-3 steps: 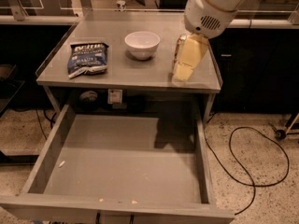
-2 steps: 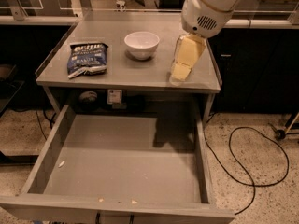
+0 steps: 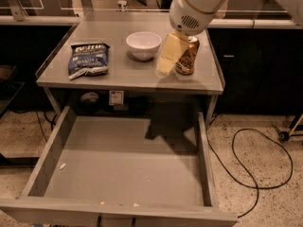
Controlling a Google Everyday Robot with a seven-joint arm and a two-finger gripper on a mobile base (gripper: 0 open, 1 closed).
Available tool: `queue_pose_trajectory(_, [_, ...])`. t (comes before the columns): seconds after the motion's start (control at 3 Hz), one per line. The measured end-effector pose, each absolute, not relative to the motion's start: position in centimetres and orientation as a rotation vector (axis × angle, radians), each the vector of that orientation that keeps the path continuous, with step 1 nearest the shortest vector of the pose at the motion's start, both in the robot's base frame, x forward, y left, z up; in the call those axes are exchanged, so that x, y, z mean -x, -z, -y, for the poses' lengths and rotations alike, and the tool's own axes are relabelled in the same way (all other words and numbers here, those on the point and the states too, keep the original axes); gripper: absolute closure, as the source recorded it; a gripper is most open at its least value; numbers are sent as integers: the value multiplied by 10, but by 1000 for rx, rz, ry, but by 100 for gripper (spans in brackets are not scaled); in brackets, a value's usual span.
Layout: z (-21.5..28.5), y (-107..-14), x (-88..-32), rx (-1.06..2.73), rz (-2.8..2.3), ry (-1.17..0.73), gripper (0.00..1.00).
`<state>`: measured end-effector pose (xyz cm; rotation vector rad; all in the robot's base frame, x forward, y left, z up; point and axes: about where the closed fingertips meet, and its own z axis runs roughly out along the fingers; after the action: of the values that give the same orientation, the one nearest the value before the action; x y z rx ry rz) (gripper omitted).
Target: Place blue chip bag into top drawer
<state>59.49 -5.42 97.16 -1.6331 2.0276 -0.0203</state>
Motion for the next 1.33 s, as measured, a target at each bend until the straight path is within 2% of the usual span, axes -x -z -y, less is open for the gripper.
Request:
queue_pose_trajectory(0.33, [14,-987,-653,1623,-1897,20,0])
queue_pose_trajectory(0.67, [16,-986,-650,1635,-1914,19,0])
queue_pose_trajectory(1.0, [-3,-986,-658,1661,-1945,27,0])
queue_pose_trajectory(1.33, [-47,-982,-678,1742,-1925,13,0])
